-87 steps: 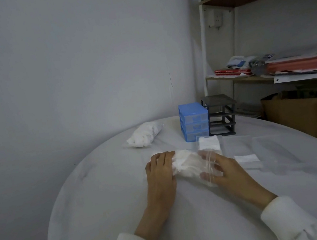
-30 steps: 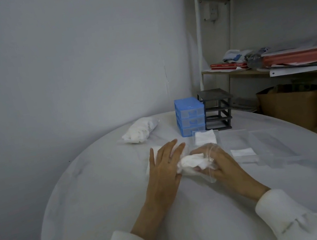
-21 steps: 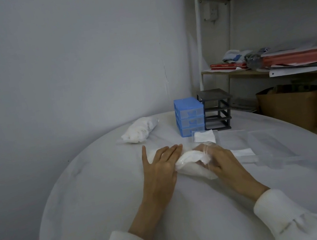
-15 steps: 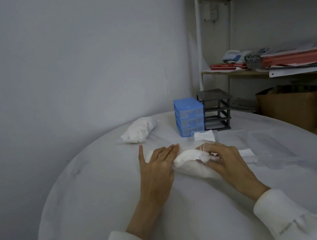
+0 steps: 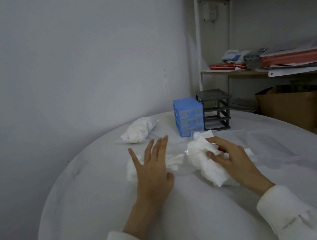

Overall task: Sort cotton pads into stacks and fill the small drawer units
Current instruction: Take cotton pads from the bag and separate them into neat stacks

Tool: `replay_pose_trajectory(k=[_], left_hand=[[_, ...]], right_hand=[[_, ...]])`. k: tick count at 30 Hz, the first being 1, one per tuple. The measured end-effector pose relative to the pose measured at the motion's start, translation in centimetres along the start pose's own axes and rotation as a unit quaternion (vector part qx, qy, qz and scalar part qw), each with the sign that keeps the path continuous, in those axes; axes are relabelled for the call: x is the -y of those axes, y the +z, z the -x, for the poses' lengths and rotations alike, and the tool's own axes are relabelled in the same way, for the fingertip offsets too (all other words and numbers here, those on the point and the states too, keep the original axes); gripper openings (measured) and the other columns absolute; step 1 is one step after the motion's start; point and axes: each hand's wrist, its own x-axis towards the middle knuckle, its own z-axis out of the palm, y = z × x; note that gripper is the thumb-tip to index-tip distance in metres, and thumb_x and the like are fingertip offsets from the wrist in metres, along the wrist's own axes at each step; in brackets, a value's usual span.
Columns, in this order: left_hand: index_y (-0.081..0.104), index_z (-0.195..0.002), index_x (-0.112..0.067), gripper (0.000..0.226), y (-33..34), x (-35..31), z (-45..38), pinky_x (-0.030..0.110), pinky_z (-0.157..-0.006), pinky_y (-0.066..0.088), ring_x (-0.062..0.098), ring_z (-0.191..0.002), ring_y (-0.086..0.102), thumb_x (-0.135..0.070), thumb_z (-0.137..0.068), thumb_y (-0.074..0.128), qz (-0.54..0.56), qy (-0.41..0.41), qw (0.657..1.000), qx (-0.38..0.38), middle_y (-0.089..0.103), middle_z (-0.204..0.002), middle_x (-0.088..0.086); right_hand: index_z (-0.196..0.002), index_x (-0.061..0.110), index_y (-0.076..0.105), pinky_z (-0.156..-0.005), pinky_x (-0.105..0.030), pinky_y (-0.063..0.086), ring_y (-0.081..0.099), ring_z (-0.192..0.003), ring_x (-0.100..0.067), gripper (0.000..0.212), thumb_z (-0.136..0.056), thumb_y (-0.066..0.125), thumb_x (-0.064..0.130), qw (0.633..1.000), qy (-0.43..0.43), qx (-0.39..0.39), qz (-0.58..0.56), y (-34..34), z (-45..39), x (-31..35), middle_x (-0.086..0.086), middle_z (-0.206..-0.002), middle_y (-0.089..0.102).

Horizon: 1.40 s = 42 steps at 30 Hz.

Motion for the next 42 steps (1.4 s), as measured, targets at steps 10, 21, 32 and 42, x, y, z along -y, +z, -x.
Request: replay_pose_trajectory(k=[10, 21, 32, 42], left_hand=[[0.063, -0.114, -0.023, 0.076, 0.2, 0.5, 0.0, 0.061, -0.107, -0.003, 0.019, -0.119, 0.053, 0.002, -0.044, 0.076, -0.022, 0.013, 1.000, 0.003, 0.065, -0.117, -0.004], [0.055, -0.123, -0.017, 0.063, -0.2, -1.2, 0.5, 0.060, -0.109, -0.006, 0.021, -0.126, 0.049, -0.041, -0.065, 0.043, 0.112, 0.088, 0.988, 0.065, 0.058, -0.129, -0.002], [0.064, -0.103, -0.023, 0.046, -0.9, -3.0, 0.4, 0.042, -0.114, -0.001, 0.002, -0.108, 0.049, -0.055, -0.092, 0.033, 0.203, -0.001, 0.979, -0.030, 0.065, -0.104, -0.012], [0.064, -0.092, -0.024, 0.023, -0.7, -3.5, -0.2, 0.038, -0.088, 0.040, 0.004, -0.088, 0.052, -0.043, -0.083, 0.054, 0.294, -0.090, 0.948, -0.085, 0.063, -0.093, -0.013]], right_hand=[[-0.108, 0.002, 0.053, -0.066, -0.023, 0.038, 0.053, -0.085, -0.026, 0.018, -0.091, 0.053, 0.008, 0.995, 0.088, 0.055, -0.008, 0.0, 0.1, 0.1, -0.015, -0.093, 0.059], [-0.084, 0.021, 0.059, -0.066, -0.022, 0.040, 0.056, -0.072, -0.011, 0.009, -0.089, 0.059, 0.029, 0.984, 0.129, 0.096, -0.078, 0.1, 0.5, 0.7, 0.004, -0.074, 0.061], [-0.089, 0.015, 0.061, -0.067, -0.026, 0.046, 0.062, -0.071, -0.015, 0.005, -0.088, 0.060, 0.010, 0.995, 0.065, 0.028, -0.071, 0.1, 0.0, 0.2, -0.006, -0.086, 0.066], [-0.070, 0.018, 0.055, -0.059, -0.022, 0.038, 0.052, -0.062, -0.009, 0.020, -0.087, 0.062, 0.009, 0.985, 0.054, 0.046, -0.156, 0.1, 0.2, 1.0, 0.010, -0.062, 0.056]])
